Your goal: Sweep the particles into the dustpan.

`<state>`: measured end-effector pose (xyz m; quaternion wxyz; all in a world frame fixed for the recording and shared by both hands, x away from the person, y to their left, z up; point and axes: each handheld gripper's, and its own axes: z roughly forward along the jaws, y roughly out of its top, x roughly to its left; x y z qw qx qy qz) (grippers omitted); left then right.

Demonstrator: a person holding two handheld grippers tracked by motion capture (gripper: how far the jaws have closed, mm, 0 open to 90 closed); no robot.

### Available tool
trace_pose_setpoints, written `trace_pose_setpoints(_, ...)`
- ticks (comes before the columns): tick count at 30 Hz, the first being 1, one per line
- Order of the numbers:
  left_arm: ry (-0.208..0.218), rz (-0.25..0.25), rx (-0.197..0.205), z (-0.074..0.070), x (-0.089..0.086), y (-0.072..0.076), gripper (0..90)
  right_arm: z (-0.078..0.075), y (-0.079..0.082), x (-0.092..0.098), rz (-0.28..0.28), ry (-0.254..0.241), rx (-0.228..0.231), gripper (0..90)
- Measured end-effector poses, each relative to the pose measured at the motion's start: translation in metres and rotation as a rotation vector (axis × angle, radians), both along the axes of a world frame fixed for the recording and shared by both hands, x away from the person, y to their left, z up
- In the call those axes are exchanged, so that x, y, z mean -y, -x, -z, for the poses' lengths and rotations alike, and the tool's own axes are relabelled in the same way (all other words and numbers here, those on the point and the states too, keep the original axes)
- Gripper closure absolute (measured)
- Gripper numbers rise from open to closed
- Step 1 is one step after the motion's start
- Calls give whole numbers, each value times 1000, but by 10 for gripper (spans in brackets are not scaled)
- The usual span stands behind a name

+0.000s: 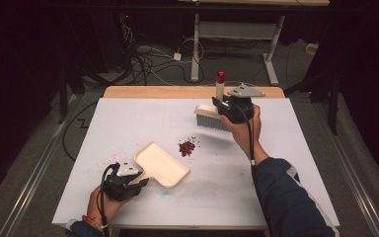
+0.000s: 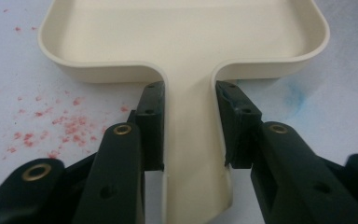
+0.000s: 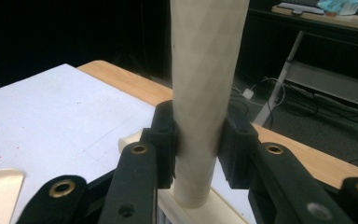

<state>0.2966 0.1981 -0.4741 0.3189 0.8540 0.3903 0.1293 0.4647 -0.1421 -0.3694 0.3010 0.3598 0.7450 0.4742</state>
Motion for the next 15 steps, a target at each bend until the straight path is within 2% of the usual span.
trace_pose_setpoints(6,2,-4,-2,1,1,0,638,10,-9,-15,7,0,-17,704)
trace_pose_setpoints(11,9,-2,-4,1,3,-1,638,18,-17,-28,35,-15,-29,705)
trace_pose_setpoints(13,5,1,0,1,4,-1,637,23,-18,-33,42,-1,-25,704)
trace_pose_setpoints(15,6,2,-1,1,5,-2,637,29,-19,-38,34,10,-42,705)
